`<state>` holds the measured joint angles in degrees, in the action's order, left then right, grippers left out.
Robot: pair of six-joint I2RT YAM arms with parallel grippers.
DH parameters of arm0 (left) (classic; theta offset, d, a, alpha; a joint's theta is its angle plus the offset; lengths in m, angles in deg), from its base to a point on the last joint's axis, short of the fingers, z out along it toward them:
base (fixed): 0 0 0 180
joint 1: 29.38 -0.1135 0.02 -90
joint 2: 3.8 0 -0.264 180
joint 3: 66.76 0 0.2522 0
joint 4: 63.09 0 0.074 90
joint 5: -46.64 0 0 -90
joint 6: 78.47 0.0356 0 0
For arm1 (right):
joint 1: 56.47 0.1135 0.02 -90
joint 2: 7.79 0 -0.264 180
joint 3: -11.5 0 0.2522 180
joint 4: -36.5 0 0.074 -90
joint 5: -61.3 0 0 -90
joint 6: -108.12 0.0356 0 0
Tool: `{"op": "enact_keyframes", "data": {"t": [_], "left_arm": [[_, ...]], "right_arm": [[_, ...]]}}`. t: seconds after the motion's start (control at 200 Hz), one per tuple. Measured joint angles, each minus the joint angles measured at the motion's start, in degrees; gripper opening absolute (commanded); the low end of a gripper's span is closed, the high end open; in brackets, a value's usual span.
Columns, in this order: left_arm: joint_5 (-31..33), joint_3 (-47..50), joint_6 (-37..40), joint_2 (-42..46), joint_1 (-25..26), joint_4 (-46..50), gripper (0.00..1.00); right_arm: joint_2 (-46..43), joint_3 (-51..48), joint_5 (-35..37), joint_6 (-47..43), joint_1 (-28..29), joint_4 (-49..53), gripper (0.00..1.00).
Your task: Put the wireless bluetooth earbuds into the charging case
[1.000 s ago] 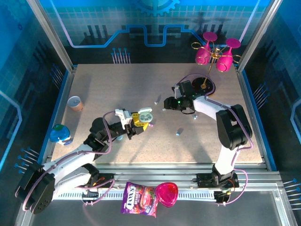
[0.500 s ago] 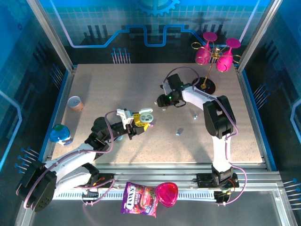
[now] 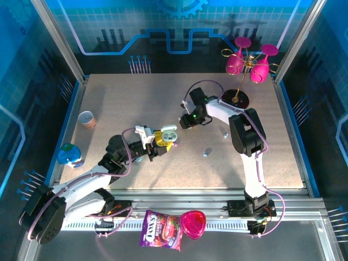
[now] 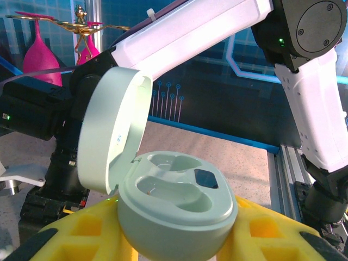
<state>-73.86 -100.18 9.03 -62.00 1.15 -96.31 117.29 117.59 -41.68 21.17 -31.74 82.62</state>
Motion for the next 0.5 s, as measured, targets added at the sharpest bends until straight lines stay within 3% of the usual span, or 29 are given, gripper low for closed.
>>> {"op": "enact_keyframes", "data": {"t": [0.5], "left_arm": [[-0.37,0.00,-0.02,0.13,0.00,0.04,0.23]], "right_arm": [[-5.66,-6.25,2.69,0.74,0.00,2.56,0.52]]}}
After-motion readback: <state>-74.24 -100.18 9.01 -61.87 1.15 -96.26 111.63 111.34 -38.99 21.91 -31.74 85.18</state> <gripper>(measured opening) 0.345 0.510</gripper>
